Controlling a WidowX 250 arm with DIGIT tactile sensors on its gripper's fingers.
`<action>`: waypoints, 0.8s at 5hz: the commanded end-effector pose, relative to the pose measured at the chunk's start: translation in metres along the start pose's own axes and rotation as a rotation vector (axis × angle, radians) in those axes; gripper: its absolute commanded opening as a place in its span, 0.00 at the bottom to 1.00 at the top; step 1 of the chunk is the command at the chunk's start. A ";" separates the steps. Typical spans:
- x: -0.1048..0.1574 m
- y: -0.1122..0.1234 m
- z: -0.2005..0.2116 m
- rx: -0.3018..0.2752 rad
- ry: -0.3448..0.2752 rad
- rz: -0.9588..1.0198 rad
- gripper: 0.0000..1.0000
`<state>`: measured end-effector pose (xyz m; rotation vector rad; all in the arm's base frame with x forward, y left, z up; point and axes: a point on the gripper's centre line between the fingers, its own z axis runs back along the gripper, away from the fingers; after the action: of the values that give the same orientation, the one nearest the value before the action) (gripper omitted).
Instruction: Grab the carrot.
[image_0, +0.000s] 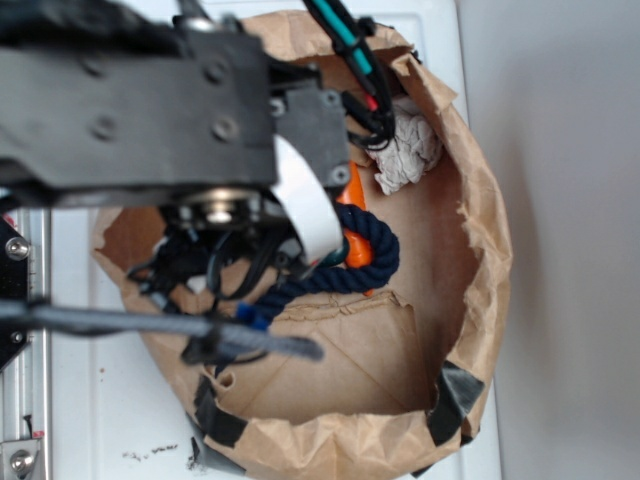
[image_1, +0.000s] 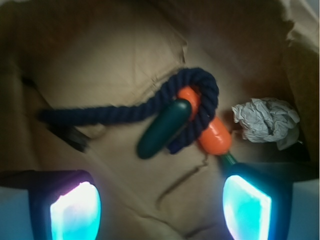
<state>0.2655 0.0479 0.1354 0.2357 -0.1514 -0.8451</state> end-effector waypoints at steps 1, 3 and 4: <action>0.012 0.016 -0.025 0.024 0.033 0.006 1.00; 0.026 0.030 -0.036 0.013 -0.008 -0.020 1.00; 0.030 0.033 -0.044 0.029 0.002 -0.029 1.00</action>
<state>0.3100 0.0573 0.0843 0.2262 -0.1012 -0.8854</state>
